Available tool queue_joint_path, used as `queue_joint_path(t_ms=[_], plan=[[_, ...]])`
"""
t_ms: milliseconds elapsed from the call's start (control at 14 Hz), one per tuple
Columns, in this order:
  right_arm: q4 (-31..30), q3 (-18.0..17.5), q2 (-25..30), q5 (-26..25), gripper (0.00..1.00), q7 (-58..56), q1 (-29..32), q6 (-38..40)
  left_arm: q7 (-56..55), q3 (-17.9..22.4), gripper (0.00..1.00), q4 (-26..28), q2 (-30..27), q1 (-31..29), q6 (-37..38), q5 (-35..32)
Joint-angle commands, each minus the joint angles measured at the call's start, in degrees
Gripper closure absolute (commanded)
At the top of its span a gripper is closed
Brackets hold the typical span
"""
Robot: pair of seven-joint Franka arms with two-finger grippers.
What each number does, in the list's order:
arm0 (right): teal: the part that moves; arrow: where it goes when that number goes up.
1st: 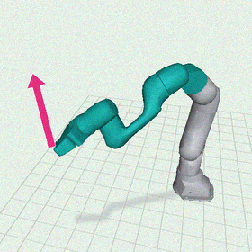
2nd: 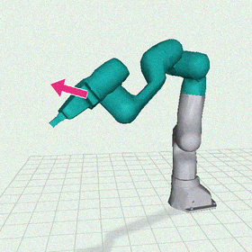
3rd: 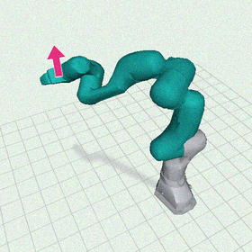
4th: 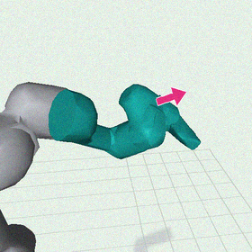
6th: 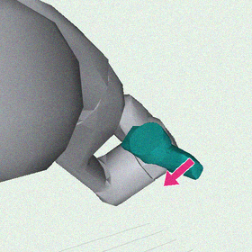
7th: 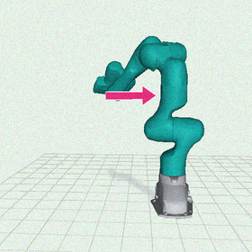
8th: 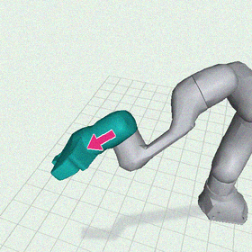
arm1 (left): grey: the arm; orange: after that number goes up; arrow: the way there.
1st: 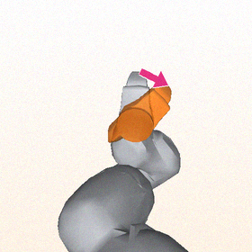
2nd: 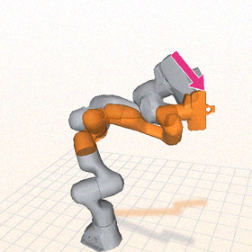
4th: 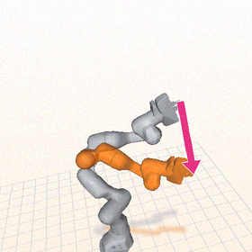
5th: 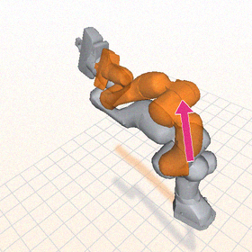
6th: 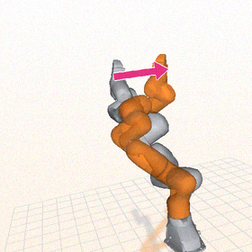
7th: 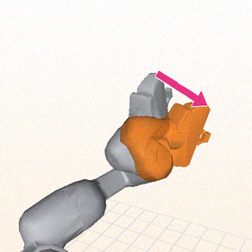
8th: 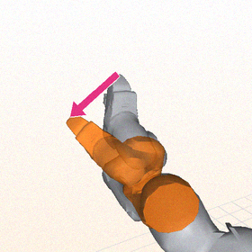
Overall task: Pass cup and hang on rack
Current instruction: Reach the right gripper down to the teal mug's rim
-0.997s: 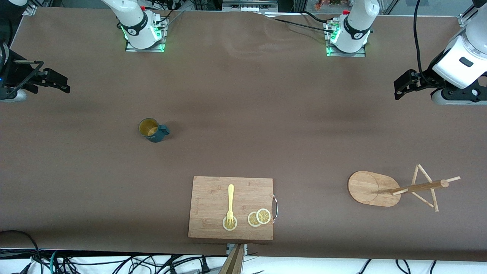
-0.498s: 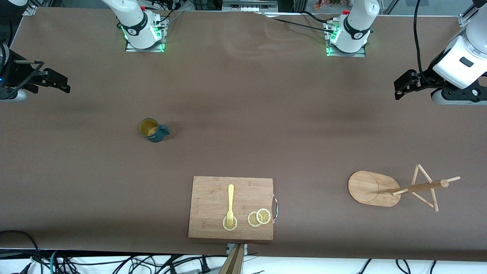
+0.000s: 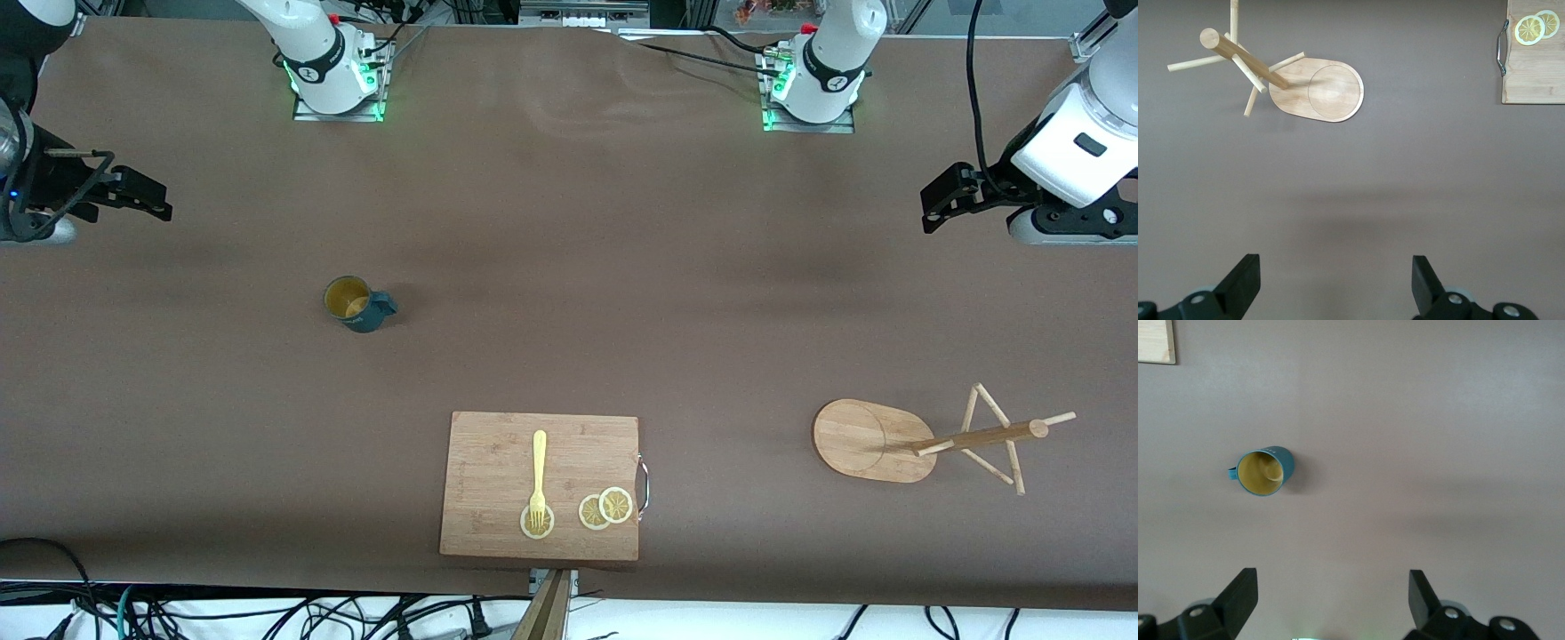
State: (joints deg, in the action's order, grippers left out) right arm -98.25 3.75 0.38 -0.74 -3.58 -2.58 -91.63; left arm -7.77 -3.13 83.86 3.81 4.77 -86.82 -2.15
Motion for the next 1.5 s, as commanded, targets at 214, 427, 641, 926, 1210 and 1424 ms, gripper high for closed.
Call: queue_joint_path(t_ms=[214,427,641,926,1210,1424], plan=[[0.4,0.2,-4.3,0.8,0.00,0.1,-8.5,6.1,1.2,0.1,0.00,-1.9,0.8,0.0,0.7,0.4],[-4.3,0.2,-4.5,0.9,0.00,0.1,-8.4,0.2,1.2,0.1,0.00,-1.9,0.8,0.0,0.7,0.3],[-11.5,0.2,-4.3,0.9,0.00,2.0,-8.4,-11.0,1.2,0.1,0.00,-1.9,0.8,-0.2,0.7,0.4],[-23.8,0.2,-4.4,0.8,0.00,5.0,-8.5,-31.3,1.2,0.1,0.00,-1.9,0.8,-0.2,0.7,0.4],[-31.1,0.1,-7.4,0.8,0.00,6.8,-8.6,-47.2,1.2,0.1,0.00,-1.9,0.8,-0.2,0.7,0.4],[-31.2,0.0,-10.4,0.8,0.02,9.6,-10.1,-48.4,1.2,0.1,0.00,-1.9,0.8,-0.2,0.7,0.4]])
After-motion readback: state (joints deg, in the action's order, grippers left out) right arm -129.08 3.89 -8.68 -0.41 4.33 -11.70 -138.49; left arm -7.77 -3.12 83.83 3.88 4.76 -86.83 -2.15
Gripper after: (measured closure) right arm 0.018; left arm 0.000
